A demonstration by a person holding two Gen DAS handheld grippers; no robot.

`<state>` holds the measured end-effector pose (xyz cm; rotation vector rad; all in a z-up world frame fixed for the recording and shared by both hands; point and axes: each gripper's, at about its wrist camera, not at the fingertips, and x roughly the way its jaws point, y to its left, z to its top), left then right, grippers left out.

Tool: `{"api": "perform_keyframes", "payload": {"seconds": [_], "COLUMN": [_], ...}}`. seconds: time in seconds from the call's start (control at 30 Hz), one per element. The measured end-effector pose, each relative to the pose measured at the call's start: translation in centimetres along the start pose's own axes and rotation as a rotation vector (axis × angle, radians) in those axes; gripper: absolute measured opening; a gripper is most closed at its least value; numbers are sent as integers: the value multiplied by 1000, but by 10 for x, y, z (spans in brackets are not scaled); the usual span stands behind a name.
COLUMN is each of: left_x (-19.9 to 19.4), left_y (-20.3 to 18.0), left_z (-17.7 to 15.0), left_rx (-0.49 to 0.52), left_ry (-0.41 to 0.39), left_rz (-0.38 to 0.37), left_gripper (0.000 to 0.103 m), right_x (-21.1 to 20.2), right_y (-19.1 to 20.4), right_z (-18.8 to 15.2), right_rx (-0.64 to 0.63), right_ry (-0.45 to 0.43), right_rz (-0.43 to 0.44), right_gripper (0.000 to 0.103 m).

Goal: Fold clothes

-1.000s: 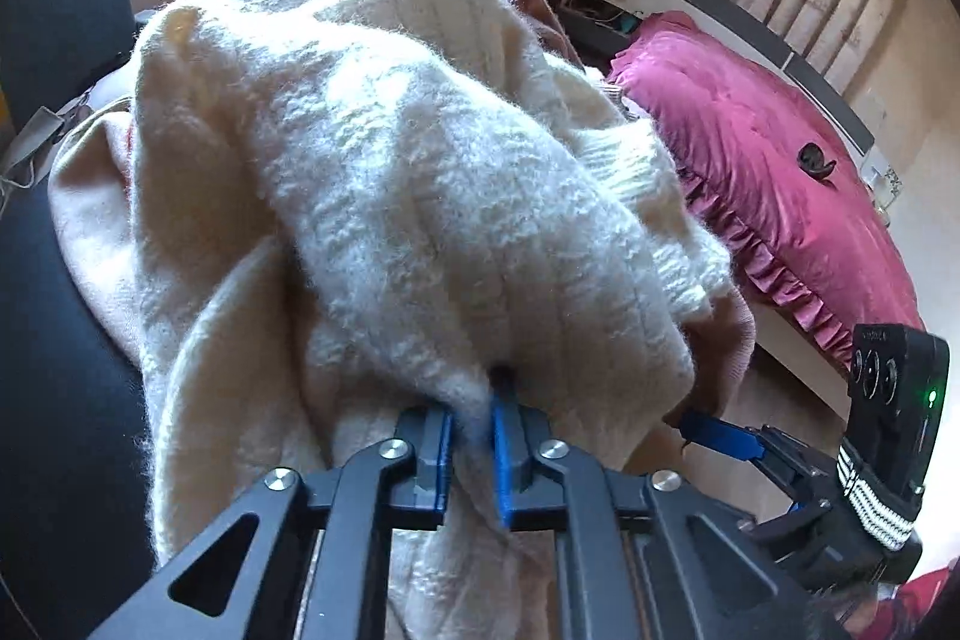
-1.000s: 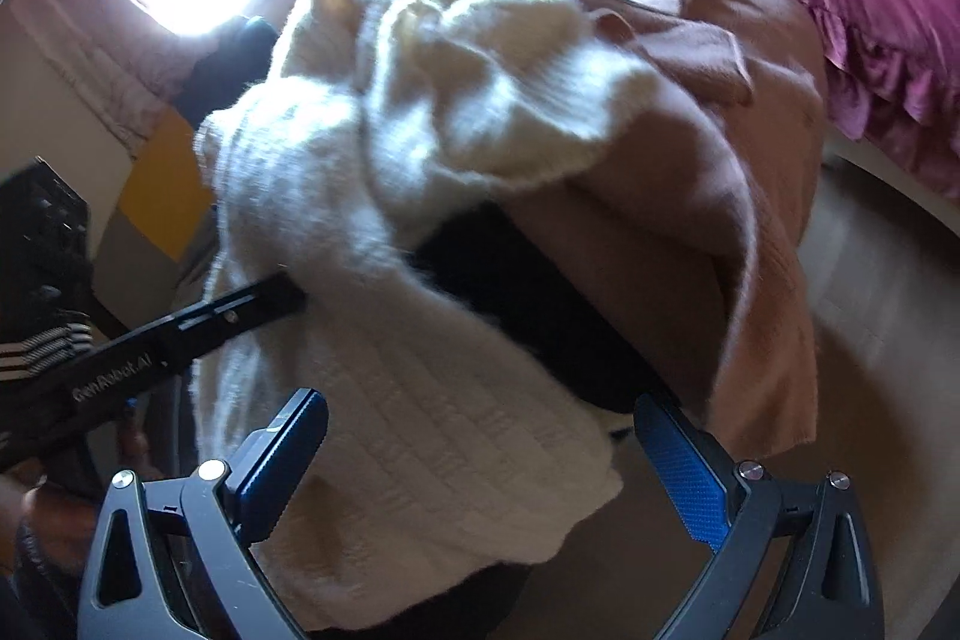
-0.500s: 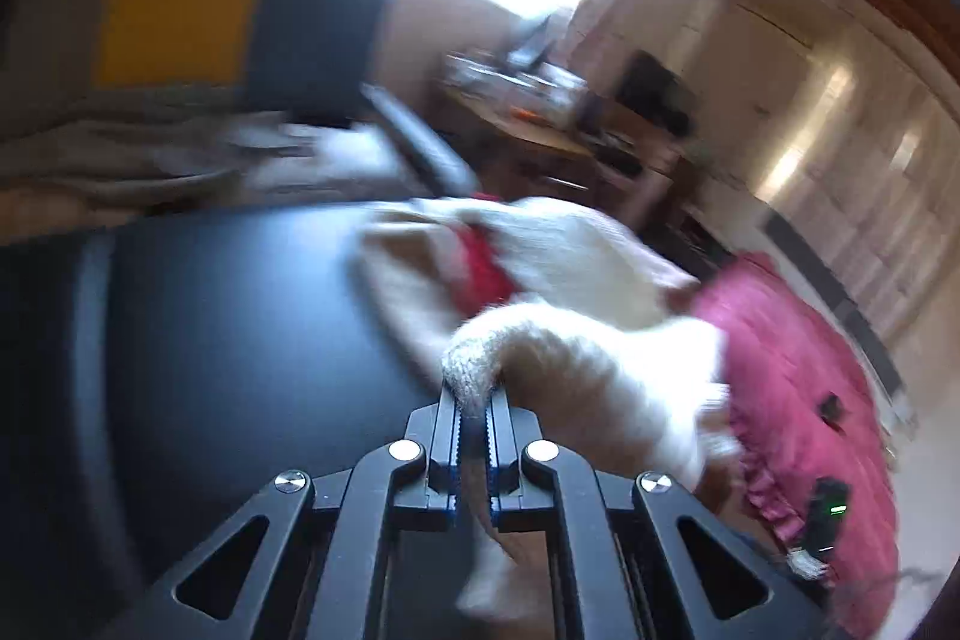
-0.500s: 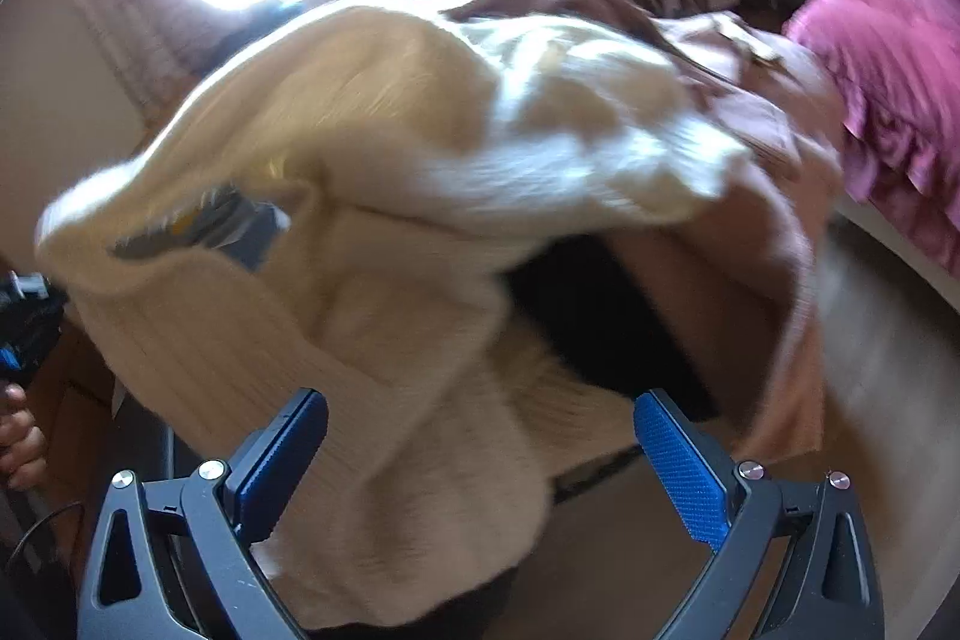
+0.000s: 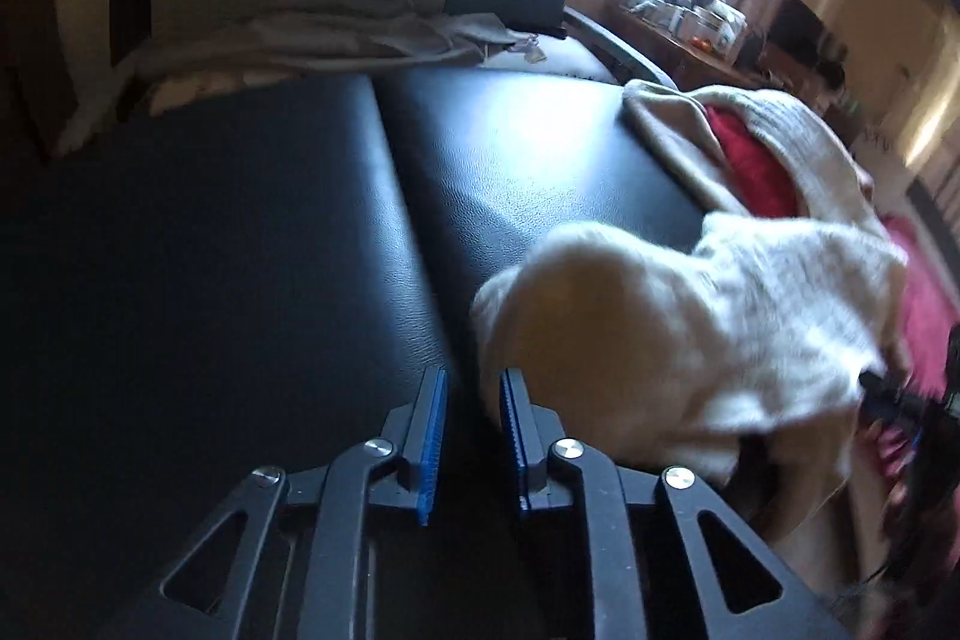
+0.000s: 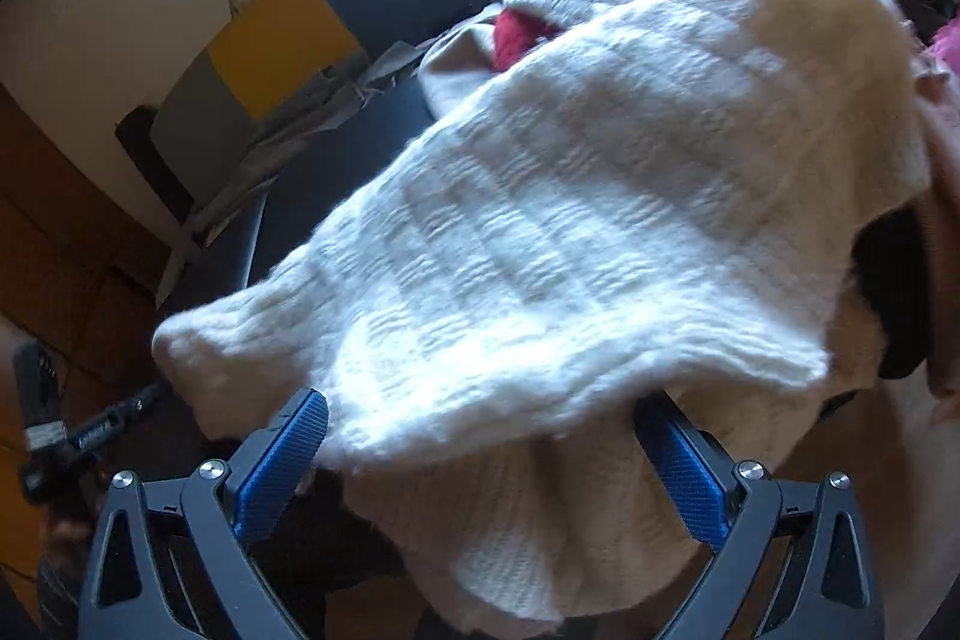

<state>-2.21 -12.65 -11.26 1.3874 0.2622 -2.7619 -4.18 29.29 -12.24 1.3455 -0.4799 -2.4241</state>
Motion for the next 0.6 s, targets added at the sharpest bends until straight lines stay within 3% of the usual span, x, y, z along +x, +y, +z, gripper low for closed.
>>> {"api": "perform_keyframes", "payload": {"seconds": [0.17, 0.33, 0.6], "left_x": [-15, 5, 50], "left_y": [-65, -144, -190], "left_z": [-12, -18, -13], "left_rx": [292, 558, 705], "left_ry": [-61, -67, -4], "left_rz": [-116, -200, -224], "left_gripper": [28, 28, 33], "right_x": [10, 20, 30], "right_y": [1, 1, -4], "right_z": [-4, -7, -5], "right_rx": [61, 122, 167], "right_ry": [12, 24, 47], "right_rz": [23, 46, 78], "right_gripper": [103, 103, 103]}}
